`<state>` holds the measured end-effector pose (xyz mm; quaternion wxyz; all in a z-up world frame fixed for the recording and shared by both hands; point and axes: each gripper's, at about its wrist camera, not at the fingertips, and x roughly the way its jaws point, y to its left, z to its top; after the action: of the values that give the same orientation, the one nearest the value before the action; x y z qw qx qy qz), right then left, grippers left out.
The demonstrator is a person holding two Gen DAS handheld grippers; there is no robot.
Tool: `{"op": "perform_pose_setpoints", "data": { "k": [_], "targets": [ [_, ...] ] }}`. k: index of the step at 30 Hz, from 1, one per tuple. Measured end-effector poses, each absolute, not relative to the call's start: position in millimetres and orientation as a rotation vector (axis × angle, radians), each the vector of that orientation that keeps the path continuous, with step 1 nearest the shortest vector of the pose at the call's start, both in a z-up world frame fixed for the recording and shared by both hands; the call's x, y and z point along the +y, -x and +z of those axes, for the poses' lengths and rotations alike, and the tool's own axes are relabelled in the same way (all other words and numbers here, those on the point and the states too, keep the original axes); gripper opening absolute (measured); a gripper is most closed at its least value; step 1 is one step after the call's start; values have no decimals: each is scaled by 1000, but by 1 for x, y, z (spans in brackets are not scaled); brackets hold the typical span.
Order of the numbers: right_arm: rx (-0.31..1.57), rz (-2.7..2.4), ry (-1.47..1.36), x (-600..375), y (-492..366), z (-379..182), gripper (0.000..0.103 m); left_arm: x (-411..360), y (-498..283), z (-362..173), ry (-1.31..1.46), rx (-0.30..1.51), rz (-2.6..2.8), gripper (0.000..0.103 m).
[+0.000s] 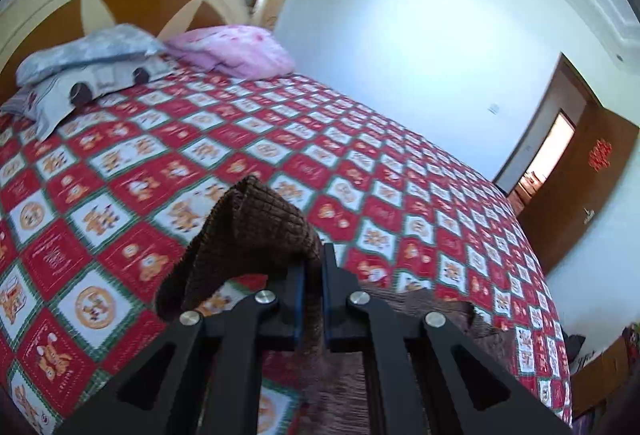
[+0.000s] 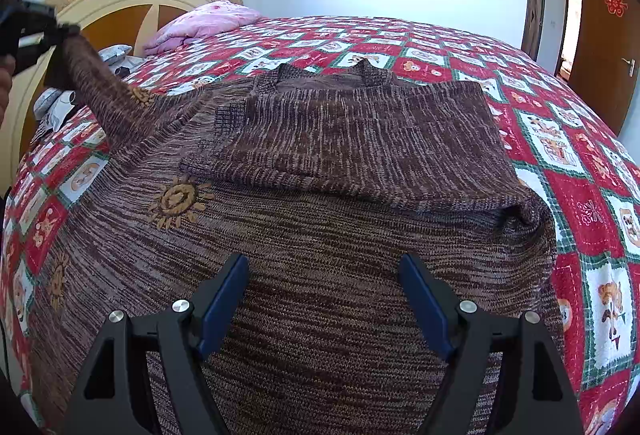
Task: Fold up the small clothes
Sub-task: 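Fold the held sleeve across the sweater body with the left gripper, then release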
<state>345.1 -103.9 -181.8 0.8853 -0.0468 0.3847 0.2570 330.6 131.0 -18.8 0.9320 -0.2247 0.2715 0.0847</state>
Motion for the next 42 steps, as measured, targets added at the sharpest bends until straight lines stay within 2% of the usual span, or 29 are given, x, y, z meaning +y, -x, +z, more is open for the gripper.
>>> {"op": "perform_pose_setpoints", "data": {
  "k": [16,20,26,29,31,33,35,39,42],
  "targets": [
    [801,514,51,-109,-348,-182,79,-11,-371,-9,328,610,-76,7],
    [803,513,53,-109,-348,-182,79,-53,-377,-21,268,645,-121,7],
    [805,513,56,-108,-348,-182,79,-115,-387,-62,177,822,-258,8],
    [808,519,53,-108,-349,-182,81,-131,-380,-69,137,843,-314,10],
    [809,521,54,-107,-349,-183,81,-134,-376,-68,123,845,-352,23],
    [809,521,56,-107,-350,-183,82,-131,-372,-64,116,834,-379,47],
    [809,522,54,-107,-350,-183,82,-119,-365,-57,119,798,-362,59],
    [809,524,51,-107,-350,-183,82,-90,-364,-61,76,768,-262,66],
    [806,524,51,-107,-350,-182,82,-63,-360,-86,-122,740,-36,66]
  ]
}}
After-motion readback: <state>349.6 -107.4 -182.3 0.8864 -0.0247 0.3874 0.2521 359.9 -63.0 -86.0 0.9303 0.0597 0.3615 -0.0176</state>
